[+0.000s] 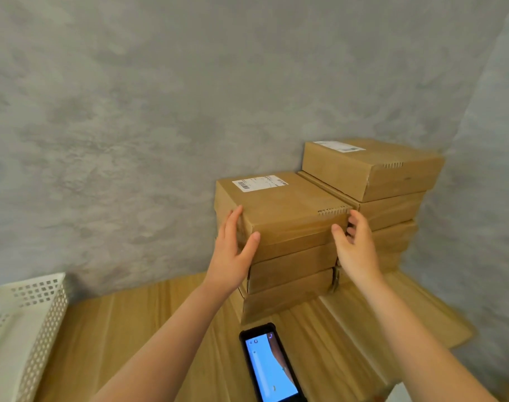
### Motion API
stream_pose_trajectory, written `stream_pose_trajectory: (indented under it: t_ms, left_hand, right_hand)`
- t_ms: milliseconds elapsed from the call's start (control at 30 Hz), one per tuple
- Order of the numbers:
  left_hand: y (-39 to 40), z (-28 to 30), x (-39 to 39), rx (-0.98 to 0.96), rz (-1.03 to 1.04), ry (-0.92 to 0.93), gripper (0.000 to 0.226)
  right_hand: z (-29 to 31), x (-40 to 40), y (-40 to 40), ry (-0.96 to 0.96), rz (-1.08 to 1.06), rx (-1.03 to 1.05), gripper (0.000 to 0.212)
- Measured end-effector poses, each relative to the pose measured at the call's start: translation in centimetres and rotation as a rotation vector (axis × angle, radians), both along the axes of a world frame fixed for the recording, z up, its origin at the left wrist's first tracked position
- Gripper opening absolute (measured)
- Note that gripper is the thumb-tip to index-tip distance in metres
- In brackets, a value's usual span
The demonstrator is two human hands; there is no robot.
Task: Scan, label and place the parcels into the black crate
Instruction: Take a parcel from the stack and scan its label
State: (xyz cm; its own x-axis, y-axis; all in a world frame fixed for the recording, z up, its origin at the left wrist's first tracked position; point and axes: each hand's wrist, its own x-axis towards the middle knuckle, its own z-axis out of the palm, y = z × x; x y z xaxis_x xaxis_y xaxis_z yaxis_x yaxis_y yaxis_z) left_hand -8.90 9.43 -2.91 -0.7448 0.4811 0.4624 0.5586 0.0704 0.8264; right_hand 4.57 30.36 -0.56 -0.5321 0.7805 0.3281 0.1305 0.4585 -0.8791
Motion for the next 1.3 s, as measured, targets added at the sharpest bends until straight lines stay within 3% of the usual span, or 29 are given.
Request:
stream_pose_trajectory:
  t_ms: [433,533,700,1033,1167,1300]
  left_hand:
    - [-1.8,-0.1,1.7,0.078,-0.005,-0.025,0.065]
    - [-3.9,-0.2,3.0,0.145,0.061,0.025,0.064]
    - [-8.5,-1.0,6.1,0.310,0.146,-0.061,0.070]
    - [-17.2,-7.6,17.1,0.208,0.518,0.053,0.084]
    - [-18.6,-9.8,19.6,0.204,0.582,-0.021,0.092]
    - [-21.3,-11.3,20.2,0.151,0.518,-0.035,0.089]
  right_hand:
    - [-0.4,-1.0,-3.2,0.166,-0.023,-0.124,0.066]
    - [0.3,-0.3,-5.5,0.241,0.014,-0.121,0.065]
    - [0.4,1.5,-10.3,0.334,0.144,-0.116,0.058]
    - [-3.9,3.0,-20.8,0.335,0.437,-0.532,0.094]
    - [-5.3,2.8,-23.6,0.282,0.480,-0.570,0.088]
    - [-6.0,2.1,-24.5,0.249,0.427,-0.551,0.080]
